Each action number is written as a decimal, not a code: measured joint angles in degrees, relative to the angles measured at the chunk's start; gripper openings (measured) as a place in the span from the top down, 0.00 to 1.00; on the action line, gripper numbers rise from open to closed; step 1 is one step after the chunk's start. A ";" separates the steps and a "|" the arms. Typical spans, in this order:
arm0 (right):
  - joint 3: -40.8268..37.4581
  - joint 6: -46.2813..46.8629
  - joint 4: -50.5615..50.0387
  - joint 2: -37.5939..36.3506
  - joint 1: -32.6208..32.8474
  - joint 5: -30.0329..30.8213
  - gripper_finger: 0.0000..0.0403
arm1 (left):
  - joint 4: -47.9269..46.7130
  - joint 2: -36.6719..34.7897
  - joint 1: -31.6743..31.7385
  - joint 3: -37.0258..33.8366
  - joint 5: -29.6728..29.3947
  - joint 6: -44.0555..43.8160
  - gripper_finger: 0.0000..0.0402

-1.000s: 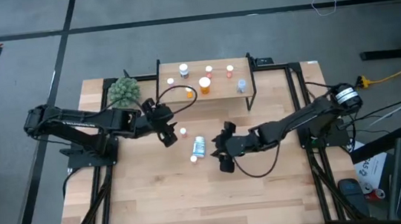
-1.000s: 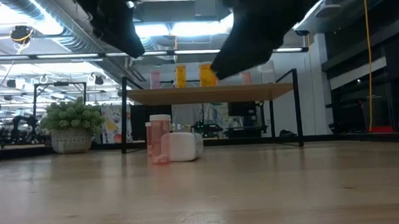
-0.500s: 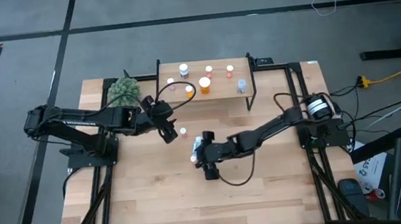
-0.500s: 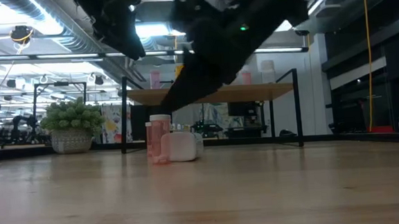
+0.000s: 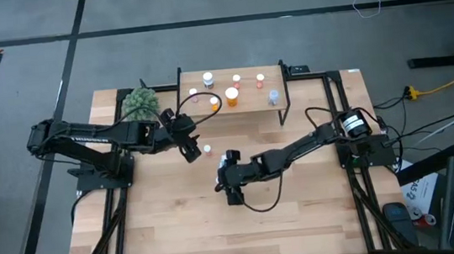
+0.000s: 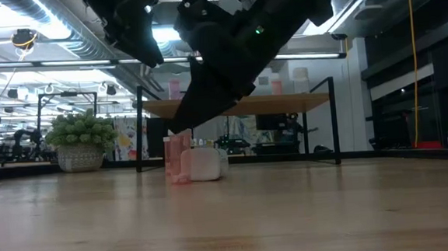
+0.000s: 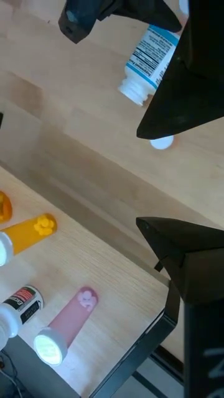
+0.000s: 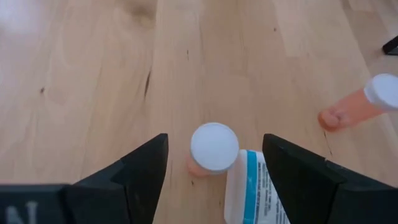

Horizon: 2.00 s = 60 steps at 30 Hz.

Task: Pick and place medicine bottles onto shelf by color
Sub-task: Put the pink pill bottle on the shelf

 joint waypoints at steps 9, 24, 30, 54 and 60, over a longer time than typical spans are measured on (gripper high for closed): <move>-0.23 1.62 1.99 0.05 0.00 -0.02 0.35 | 0.00 0.00 0.00 0.00 0.00 0.02 0.47; -0.27 5.63 2.36 0.05 0.13 -0.14 0.35 | -0.65 0.00 -0.04 -0.02 0.53 -0.08 0.47; -0.27 5.92 2.90 0.05 0.02 0.34 0.35 | -1.48 0.02 -1.09 -0.07 1.95 -0.41 0.47; -0.53 1.16 1.31 0.05 0.00 -1.08 0.35 | -0.88 0.02 -1.01 -0.07 0.52 -0.05 0.47; -0.56 1.14 2.84 2.22 0.00 -0.63 0.35 | -0.87 0.02 -1.01 -0.07 0.53 -0.07 0.47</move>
